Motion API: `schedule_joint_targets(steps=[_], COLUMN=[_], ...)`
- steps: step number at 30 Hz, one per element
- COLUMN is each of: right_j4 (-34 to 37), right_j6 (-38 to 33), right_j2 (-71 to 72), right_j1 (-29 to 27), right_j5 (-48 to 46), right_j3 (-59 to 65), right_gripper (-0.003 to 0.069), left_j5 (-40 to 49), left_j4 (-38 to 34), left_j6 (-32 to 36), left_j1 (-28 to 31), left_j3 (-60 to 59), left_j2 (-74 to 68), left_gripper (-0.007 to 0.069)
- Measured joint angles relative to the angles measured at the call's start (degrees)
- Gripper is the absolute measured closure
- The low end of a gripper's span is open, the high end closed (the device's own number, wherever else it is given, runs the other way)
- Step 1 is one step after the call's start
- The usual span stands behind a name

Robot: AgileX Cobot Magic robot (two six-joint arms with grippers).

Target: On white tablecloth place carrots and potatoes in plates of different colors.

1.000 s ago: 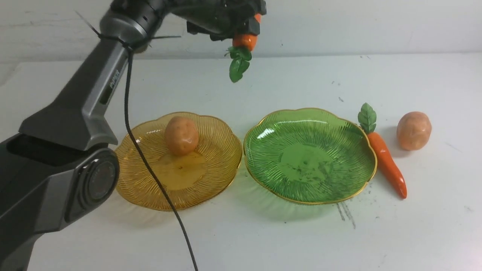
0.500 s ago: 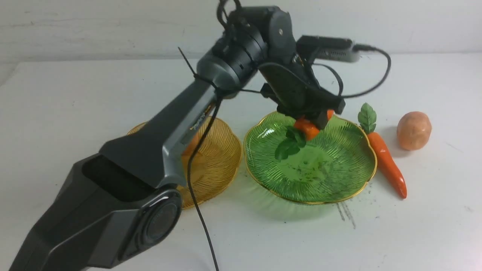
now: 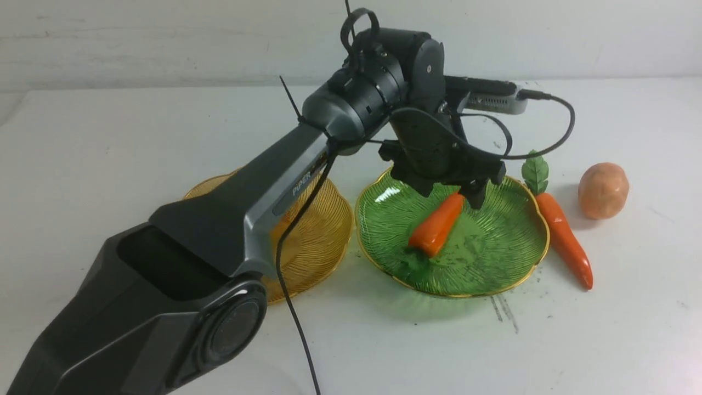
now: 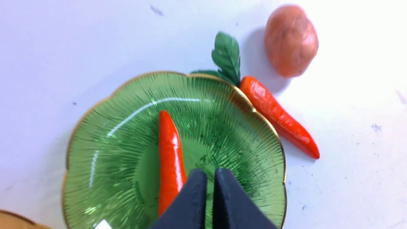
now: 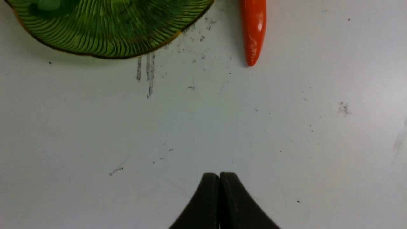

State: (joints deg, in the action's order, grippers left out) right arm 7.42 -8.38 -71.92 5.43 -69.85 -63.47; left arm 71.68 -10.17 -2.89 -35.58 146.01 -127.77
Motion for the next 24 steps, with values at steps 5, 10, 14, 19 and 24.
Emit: schedule_joint_targets(steps=[5, 10, 14, 19, 24], right_j4=[0.5, 0.5, 0.5, 0.8, 0.9], right_j6=[-0.9, -1.6, -1.3, -0.6, -0.2], right_j2=[-3.8, -5.4, -8.7, -14.6, -21.6], right_j1=[0.0, 0.0, -0.1, -1.9, -5.4], right_j5=[3.8, 8.2, 10.6, 12.6, 18.2], right_j3=[-1.0, -1.0, -1.2, -1.3, -1.3], right_gripper=[0.0674, 0.0674, 0.0669, 0.0619, 0.0415], left_j5=[0.0, 0.0, 0.0, 0.0, -1.0], left_j4=[5.1, 10.6, 15.2, 16.5, 16.6], left_j6=[0.0, 0.0, -1.9, -3.8, -6.8], left_j1=[0.0, 0.0, 0.0, 0.0, 0.0], left_j3=[-11.8, -27.5, -48.9, -61.5, -75.0], left_j2=[9.9, 20.2, 35.0, 46.3, 59.6], left_gripper=[0.0628, 0.0628, 0.0628, 0.0628, 0.0628])
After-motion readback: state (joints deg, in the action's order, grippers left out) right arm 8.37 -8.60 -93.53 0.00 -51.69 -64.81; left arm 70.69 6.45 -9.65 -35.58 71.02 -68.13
